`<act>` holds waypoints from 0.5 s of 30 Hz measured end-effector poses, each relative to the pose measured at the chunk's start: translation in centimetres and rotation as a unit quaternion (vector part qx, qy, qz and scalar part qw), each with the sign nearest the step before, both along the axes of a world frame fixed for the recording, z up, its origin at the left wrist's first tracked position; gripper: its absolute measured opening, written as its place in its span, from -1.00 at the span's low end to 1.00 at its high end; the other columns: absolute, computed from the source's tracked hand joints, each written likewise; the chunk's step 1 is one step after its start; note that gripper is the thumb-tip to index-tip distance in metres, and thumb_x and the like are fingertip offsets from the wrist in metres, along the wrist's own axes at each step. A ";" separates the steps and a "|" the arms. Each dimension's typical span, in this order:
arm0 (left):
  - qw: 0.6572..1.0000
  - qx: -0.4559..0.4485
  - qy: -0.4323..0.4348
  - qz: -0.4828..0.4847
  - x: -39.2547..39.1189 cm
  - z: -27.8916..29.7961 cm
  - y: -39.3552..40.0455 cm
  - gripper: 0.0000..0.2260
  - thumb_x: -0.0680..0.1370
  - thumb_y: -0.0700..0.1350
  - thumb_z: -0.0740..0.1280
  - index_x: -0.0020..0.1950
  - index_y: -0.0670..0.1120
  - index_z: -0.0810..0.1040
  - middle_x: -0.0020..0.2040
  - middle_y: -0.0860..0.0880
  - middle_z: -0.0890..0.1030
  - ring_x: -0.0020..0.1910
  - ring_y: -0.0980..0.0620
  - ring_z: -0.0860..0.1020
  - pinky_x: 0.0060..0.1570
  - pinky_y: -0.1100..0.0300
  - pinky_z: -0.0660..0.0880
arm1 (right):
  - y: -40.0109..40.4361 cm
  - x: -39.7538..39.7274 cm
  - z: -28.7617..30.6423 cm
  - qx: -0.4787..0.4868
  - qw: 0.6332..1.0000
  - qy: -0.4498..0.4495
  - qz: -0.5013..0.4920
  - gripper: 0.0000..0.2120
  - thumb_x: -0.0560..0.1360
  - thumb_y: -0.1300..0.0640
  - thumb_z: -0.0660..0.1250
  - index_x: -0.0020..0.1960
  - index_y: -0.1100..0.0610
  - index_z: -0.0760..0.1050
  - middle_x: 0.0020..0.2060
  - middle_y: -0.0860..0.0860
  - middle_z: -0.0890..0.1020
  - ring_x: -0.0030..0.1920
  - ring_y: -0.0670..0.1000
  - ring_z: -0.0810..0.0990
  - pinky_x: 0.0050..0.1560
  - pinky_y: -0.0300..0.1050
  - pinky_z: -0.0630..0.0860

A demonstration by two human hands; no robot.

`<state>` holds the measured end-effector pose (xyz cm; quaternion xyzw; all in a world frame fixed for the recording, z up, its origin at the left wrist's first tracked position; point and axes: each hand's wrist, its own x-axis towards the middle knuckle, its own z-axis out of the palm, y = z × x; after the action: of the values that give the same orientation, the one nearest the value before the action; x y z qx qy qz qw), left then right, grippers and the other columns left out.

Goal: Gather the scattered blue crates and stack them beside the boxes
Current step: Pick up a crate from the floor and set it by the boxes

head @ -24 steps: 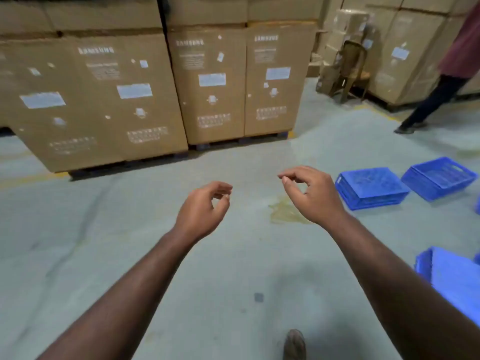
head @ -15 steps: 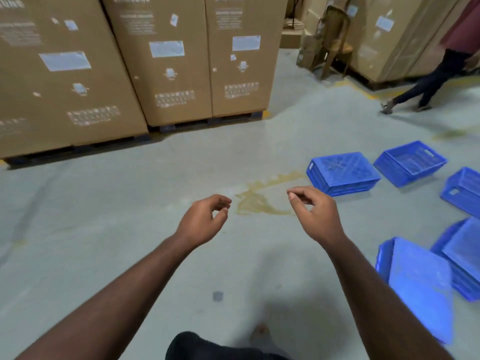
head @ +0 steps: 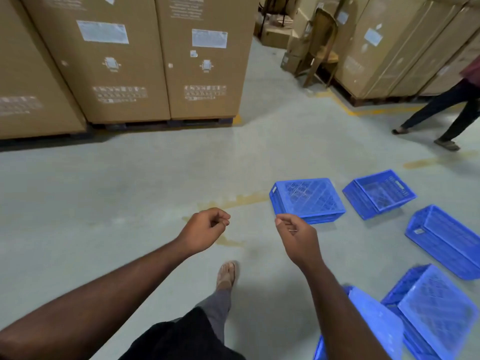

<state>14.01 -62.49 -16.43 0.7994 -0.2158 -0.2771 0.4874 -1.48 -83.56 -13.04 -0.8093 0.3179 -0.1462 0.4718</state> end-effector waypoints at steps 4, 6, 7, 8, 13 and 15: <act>1.000 0.011 0.027 -0.001 6.6 -3.5 -10.9 -0.84 0.60 -0.21 0.33 0.08 0.01 0.63 0.00 0.10 0.71 -0.02 0.19 0.67 -0.01 0.22 0.58 | -10.9 5.6 -2.5 -0.010 0.999 0.030 0.007 -0.87 0.57 0.11 0.41 0.10 0.01 0.67 -0.08 -0.19 0.71 -0.06 -0.24 0.66 -0.03 -0.34 0.54; 0.999 0.015 0.043 -0.003 8.8 -4.4 -16.3 -0.84 0.60 -0.20 0.32 0.08 0.02 0.63 -0.01 0.10 0.71 0.01 0.13 0.68 0.07 0.15 0.59 | -16.3 6.9 -3.2 -0.006 0.998 0.055 -0.010 -0.87 0.57 0.10 0.41 0.10 0.02 0.68 -0.09 -0.19 0.71 -0.06 -0.27 0.66 -0.07 -0.42 0.51; 0.999 0.017 0.050 -0.009 9.4 -4.7 -18.5 -0.84 0.59 -0.20 0.33 0.07 0.03 0.62 -0.01 0.09 0.71 0.01 0.13 0.67 0.10 0.14 0.59 | -18.5 7.2 -3.3 -0.005 0.998 0.062 -0.020 -0.87 0.57 0.10 0.42 0.10 0.02 0.68 -0.10 -0.19 0.71 -0.06 -0.28 0.66 -0.09 -0.46 0.49; 0.998 0.020 0.060 -0.018 10.0 -4.9 -21.1 -0.84 0.59 -0.20 0.33 0.07 0.04 0.62 -0.01 0.09 0.71 0.02 0.13 0.67 0.11 0.14 0.59 | -21.0 7.5 -3.3 -0.004 0.997 0.068 -0.029 -0.87 0.57 0.11 0.42 0.09 0.03 0.68 -0.11 -0.20 0.71 -0.06 -0.29 0.65 -0.10 -0.49 0.47; 0.995 0.044 0.087 -0.027 12.8 -5.5 -32.9 -0.86 0.58 -0.17 0.35 0.04 0.06 0.62 -0.03 0.08 0.72 0.01 0.11 0.67 0.11 0.14 0.57 | -32.5 9.2 -3.5 0.011 0.993 0.093 -0.070 -0.88 0.58 0.15 0.41 0.08 0.06 0.68 -0.11 -0.24 0.69 -0.09 -0.40 0.61 -0.11 -0.55 0.42; 0.993 0.058 0.097 -0.021 14.0 -6.7 -37.7 -0.87 0.56 -0.12 0.36 0.01 0.11 0.62 -0.04 0.05 0.72 0.01 0.06 0.67 0.10 0.12 0.57 | -37.4 10.2 -4.6 0.011 0.992 0.105 -0.068 -0.88 0.58 0.15 0.41 0.09 0.08 0.68 -0.11 -0.27 0.66 -0.10 -0.46 0.58 -0.10 -0.58 0.38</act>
<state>28.05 -100.17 -23.08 0.7910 -0.1682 -0.3755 0.4529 8.72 -120.98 -17.61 -0.7916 0.4213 -0.0891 0.4336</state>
